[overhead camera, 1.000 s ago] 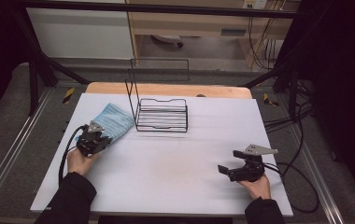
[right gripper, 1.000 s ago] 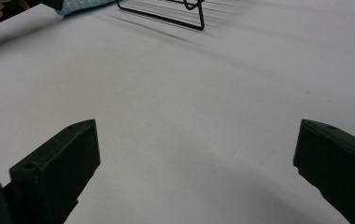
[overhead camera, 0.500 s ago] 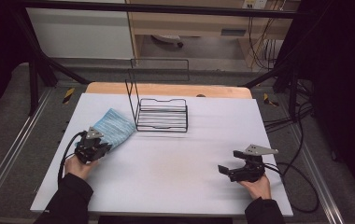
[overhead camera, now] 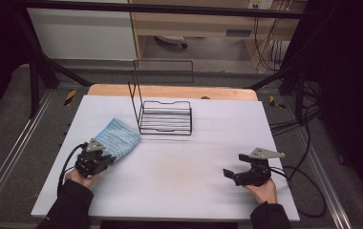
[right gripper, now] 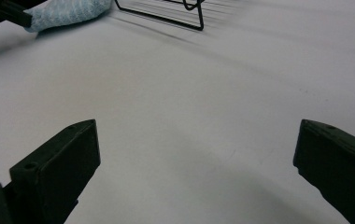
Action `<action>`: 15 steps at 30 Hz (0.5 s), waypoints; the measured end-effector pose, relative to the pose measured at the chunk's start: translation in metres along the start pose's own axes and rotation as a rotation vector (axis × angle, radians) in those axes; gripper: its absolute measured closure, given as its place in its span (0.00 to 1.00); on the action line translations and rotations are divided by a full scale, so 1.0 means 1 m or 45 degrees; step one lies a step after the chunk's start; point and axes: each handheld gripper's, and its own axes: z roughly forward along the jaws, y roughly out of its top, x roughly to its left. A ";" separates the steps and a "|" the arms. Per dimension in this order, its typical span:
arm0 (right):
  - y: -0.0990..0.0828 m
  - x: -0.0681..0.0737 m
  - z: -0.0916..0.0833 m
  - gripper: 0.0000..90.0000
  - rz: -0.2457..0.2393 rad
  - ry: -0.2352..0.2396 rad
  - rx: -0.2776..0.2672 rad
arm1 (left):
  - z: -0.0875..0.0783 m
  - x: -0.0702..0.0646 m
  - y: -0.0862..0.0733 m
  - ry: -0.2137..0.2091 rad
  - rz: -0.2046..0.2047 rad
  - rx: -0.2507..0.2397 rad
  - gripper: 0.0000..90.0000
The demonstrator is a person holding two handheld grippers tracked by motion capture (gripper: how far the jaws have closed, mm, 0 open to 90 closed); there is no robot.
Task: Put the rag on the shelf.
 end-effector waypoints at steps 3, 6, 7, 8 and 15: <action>0.000 0.000 0.000 0.01 -0.003 0.001 0.004 | -0.001 -0.007 0.000 -0.018 0.011 0.001 0.92; 0.000 0.000 0.000 0.01 -0.005 0.001 0.003 | -0.001 -0.013 0.001 -0.035 0.023 0.002 0.92; 0.000 0.000 0.000 0.01 -0.003 0.001 0.004 | -0.001 -0.016 0.001 -0.041 0.029 0.004 0.92; 0.000 0.000 0.000 0.01 -0.003 0.000 0.001 | 0.000 -0.018 0.002 -0.047 0.035 0.003 0.92; 0.000 0.000 0.000 0.01 -0.005 0.001 0.004 | 0.002 -0.035 0.003 -0.099 0.042 0.011 0.92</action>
